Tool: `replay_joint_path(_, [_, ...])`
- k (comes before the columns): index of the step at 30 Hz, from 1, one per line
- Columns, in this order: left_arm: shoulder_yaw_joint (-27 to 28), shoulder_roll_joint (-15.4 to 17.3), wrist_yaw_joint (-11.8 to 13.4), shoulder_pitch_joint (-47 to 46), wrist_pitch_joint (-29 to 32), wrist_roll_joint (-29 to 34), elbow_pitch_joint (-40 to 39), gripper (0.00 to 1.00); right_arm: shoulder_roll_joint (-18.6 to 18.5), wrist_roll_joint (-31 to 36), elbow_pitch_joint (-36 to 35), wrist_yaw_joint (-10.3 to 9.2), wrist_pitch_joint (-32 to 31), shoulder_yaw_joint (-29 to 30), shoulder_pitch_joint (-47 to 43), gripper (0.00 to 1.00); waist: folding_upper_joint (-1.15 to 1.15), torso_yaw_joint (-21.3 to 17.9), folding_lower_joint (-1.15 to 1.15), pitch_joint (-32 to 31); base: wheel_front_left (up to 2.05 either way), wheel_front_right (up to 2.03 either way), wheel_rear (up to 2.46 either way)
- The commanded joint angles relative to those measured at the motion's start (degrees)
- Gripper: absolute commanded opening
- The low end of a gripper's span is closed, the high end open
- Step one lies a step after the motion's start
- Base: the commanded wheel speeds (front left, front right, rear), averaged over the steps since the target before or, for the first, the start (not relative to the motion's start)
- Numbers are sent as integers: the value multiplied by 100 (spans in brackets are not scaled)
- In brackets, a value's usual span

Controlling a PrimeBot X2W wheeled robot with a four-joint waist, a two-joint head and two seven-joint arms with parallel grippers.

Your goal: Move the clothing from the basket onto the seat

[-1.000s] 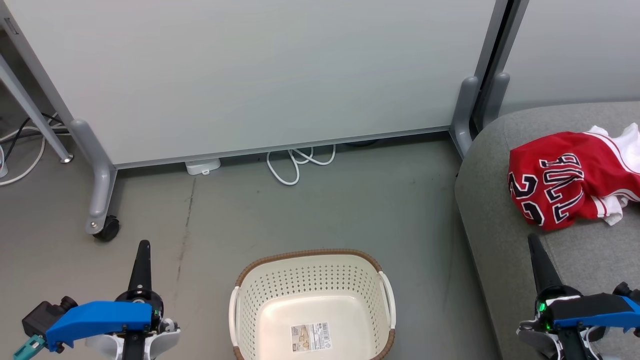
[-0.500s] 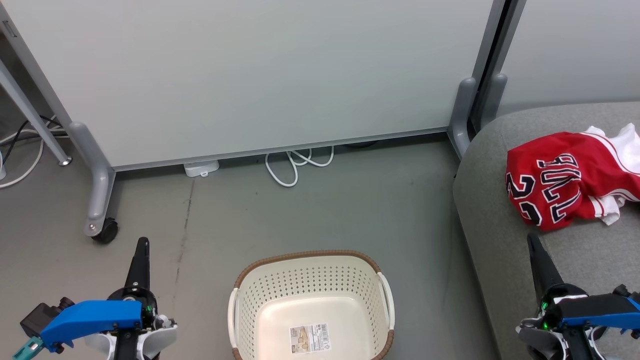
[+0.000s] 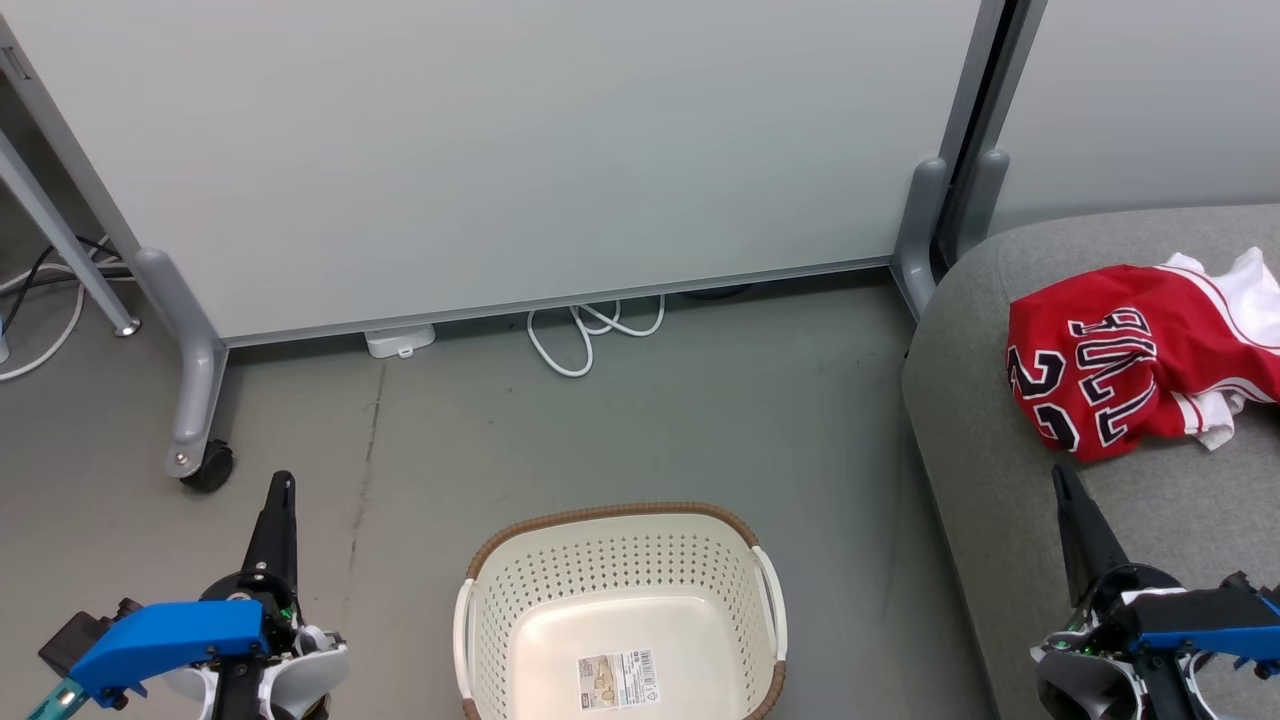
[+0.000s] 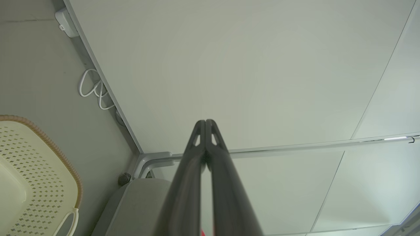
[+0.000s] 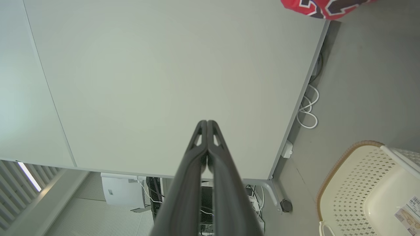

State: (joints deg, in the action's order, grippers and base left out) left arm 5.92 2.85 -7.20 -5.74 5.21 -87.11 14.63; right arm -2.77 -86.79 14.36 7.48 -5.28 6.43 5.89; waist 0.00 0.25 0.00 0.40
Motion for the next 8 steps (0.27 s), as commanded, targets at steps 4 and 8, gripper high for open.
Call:
replay_joint_path(4, [42, 5, -48, -80, 70, -216, -48, 0, -19, -232, -35, 2, -64, 13, 54, 0, 0, -8, 0, -7, 0, 0, 0])
replay_joint_path(8, [54, 4, -50, -80, 108, -366, -61, 0, -19, -396, -38, 2, -100, 15, 54, 0, 0, -15, 0, -14, 0, 0, 0])
